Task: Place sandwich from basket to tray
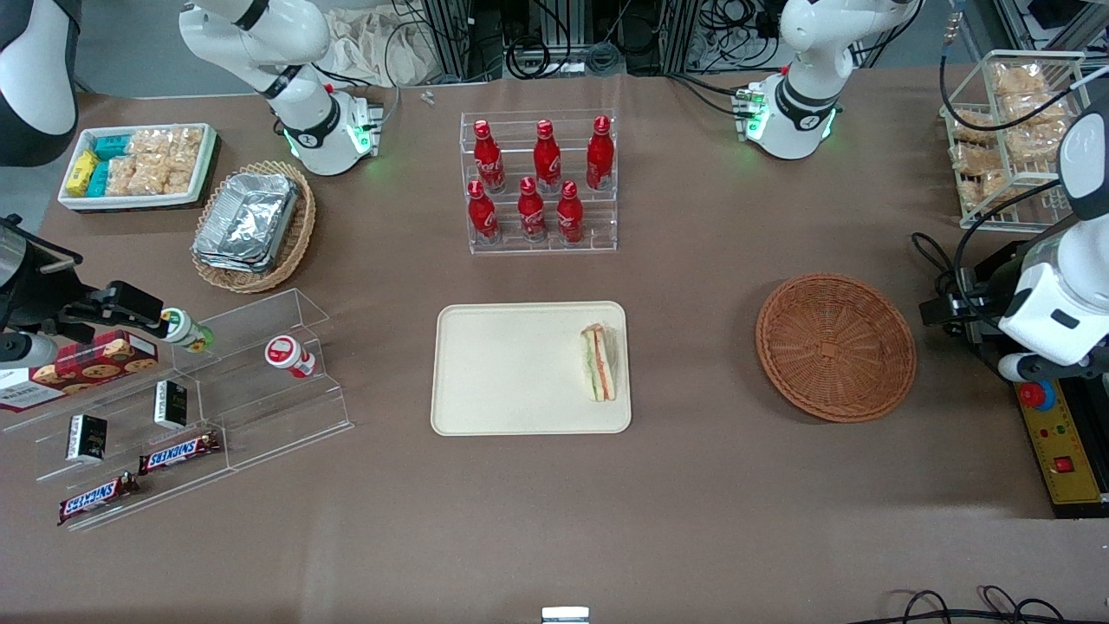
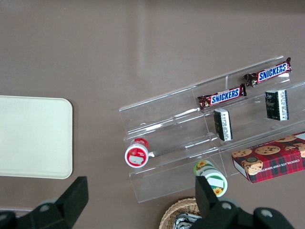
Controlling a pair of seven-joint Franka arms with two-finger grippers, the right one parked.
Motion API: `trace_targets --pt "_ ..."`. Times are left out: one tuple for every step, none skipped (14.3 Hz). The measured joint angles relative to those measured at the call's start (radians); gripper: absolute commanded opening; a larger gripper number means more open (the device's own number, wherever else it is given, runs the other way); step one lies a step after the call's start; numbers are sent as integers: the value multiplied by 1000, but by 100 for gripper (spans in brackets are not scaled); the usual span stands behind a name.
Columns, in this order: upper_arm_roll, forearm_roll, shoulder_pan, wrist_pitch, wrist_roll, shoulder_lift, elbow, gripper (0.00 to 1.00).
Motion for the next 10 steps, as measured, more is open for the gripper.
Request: trace_targets --pt "16 -1 -14 1 0 0 0 100" --pt "52 -3 -44 2 4 0 0 100" --pt "99 -14 -83 4 17 0 0 100" --pt "159 -36 -129 8 39 -1 0 100" --pt "232 -65 -181 14 62 -3 0 100" --pt "315 -91 -243 20 80 -5 0 100" --pt "401 -116 -309 26 90 -8 0 100" --pt "472 -136 -366 34 95 -10 0 100" --pt "509 -146 -396 38 99 -12 0 100" --pt "523 -148 -409 38 104 -12 0 100"
